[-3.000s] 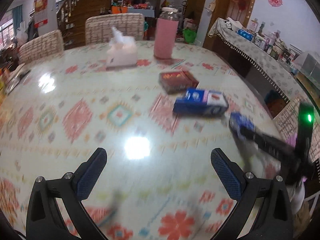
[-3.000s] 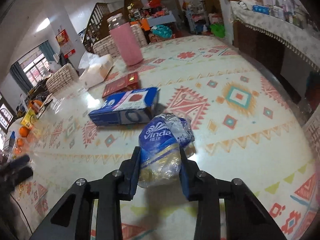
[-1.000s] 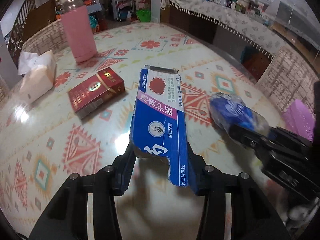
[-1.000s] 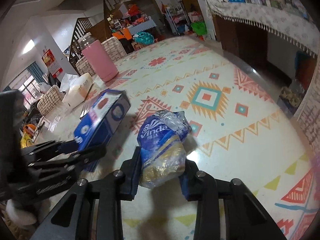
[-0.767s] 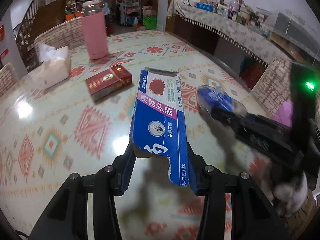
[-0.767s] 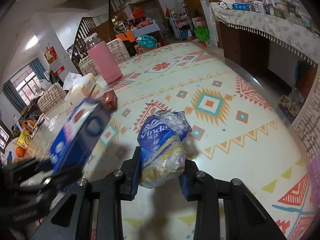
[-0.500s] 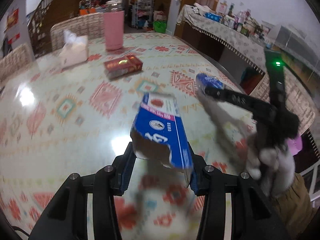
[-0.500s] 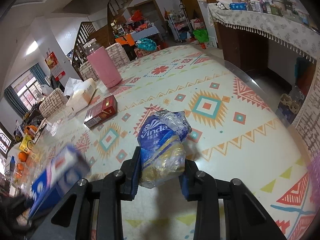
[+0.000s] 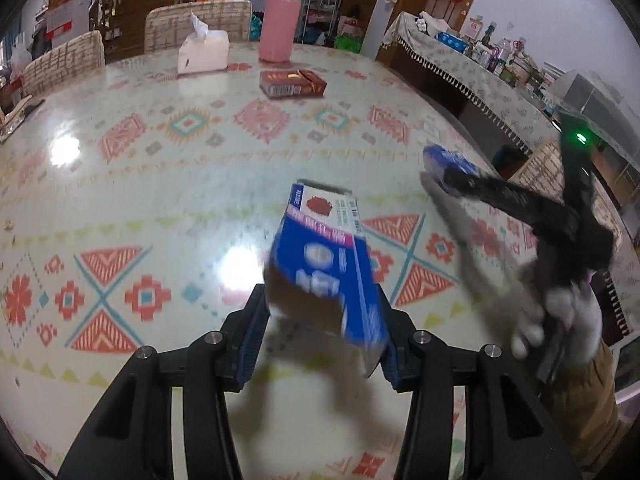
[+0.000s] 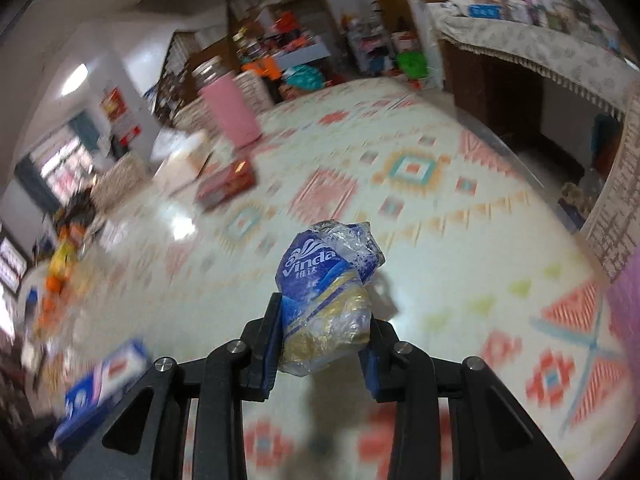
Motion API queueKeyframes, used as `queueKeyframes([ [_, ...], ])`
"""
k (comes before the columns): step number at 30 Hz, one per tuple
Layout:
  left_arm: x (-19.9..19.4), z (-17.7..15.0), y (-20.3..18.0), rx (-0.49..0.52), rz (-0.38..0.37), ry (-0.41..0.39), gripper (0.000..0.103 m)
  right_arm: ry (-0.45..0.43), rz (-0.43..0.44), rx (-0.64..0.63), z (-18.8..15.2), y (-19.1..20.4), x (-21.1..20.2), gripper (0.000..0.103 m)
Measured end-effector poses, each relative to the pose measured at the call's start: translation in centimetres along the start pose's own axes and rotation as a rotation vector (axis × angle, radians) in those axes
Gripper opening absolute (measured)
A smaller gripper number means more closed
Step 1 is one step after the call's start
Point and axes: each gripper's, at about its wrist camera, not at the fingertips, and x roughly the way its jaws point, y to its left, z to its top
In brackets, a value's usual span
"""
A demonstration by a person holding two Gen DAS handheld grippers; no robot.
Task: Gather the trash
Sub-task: 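Grasp the blue toothpaste box with the left gripper and lift it, then carry the toothpaste box and tissue bag over the purple basket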
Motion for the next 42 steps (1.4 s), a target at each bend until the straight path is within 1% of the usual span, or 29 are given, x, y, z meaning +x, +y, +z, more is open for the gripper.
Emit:
queueKeyframes([
  [1,-0.1,-0.1,0.0,0.000,-0.005,-0.004,0.052,0.012,-0.013,-0.031,-0.7,0.5,-0.3,0.039],
  [3,-0.3,-0.4,-0.3,0.000,-0.010,-0.024,0.061,0.033,-0.044,-0.070,-1.8,1.0,-0.4,0.042],
  [5,-0.4,-0.7,-0.3,-0.003,-0.005,-0.032,0.064,0.052,-0.051,-0.075,-2.4,1.1,-0.2,0.048],
  [6,-0.4,-0.8,-0.3,-0.004,-0.006,-0.031,0.064,0.061,-0.045,-0.065,-2.5,1.0,0.0,0.049],
  [7,-0.4,-0.9,-0.3,-0.006,-0.008,-0.029,0.064,0.057,-0.040,-0.052,-2.5,0.7,-0.2,0.051],
  [8,-0.4,-1.0,-0.2,-0.008,-0.008,-0.028,0.064,0.057,-0.028,-0.027,-2.4,0.4,-0.2,0.059],
  [9,-0.4,-1.1,-0.1,-0.013,-0.009,-0.028,0.064,0.050,-0.002,0.010,-2.4,0.0,-0.2,0.064],
  [12,-0.1,-0.9,0.2,-0.025,-0.010,-0.022,0.064,0.017,0.052,0.135,-2.2,-1.2,-0.2,0.067],
  [13,0.3,-0.7,0.3,-0.028,-0.014,-0.015,0.064,0.019,0.055,0.148,-2.0,-1.3,-0.1,0.068],
  [16,1.5,0.0,0.4,-0.032,-0.015,0.006,0.065,0.050,0.023,0.101,-1.4,-0.4,0.4,0.069],
  [18,2.4,0.5,0.2,-0.031,-0.013,0.019,0.065,0.059,0.001,0.072,-1.1,0.2,0.7,0.073],
  [20,3.1,0.7,-0.1,-0.027,-0.009,0.027,0.065,0.064,-0.041,0.023,-1.1,1.2,1.1,0.076],
  [22,3.7,0.9,-0.2,-0.036,-0.012,0.039,0.065,0.050,-0.093,-0.004,-1.3,1.9,1.4,0.075],
  [23,3.8,1.0,-0.3,-0.047,-0.018,0.035,0.068,0.052,-0.118,-0.012,-1.3,2.2,1.5,0.075],
  [24,3.9,1.0,-0.3,-0.058,-0.027,0.033,0.069,0.051,-0.133,-0.010,-1.2,2.2,1.6,0.070],
  [25,3.9,1.0,-0.2,-0.065,-0.030,0.032,0.069,0.046,-0.148,-0.008,-1.2,2.2,1.6,0.064],
  [26,3.9,0.9,-0.2,-0.071,-0.031,0.028,0.069,0.046,-0.152,-0.006,-1.2,2.0,1.6,0.044],
  [27,3.8,0.8,-0.1,-0.073,-0.028,0.023,0.063,0.047,-0.138,0.002,-1.2,1.7,1.5,0.042],
  [29,3.6,0.7,-0.1,-0.069,-0.023,0.028,0.046,0.048,-0.111,0.031,-1.2,1.0,1.0,0.042],
  [31,2.9,0.5,0.1,-0.075,-0.032,0.016,0.045,0.034,-0.097,0.043,-1.5,0.6,0.1,0.042],
  [36,-0.7,0.1,-0.4,-0.046,-0.020,-0.079,0.045,-0.017,-0.061,0.038,-2.2,0.7,-3.0,0.042],
  [40,-2.4,0.1,-1.2,-0.012,0.010,-0.124,0.045,-0.061,-0.044,0.028,-3.5,1.2,-5.9,0.042],
  [42,-2.9,0.0,-1.8,0.005,0.023,-0.135,0.046,-0.100,-0.055,0.009,-4.4,1.7,-7.6,0.042],
])
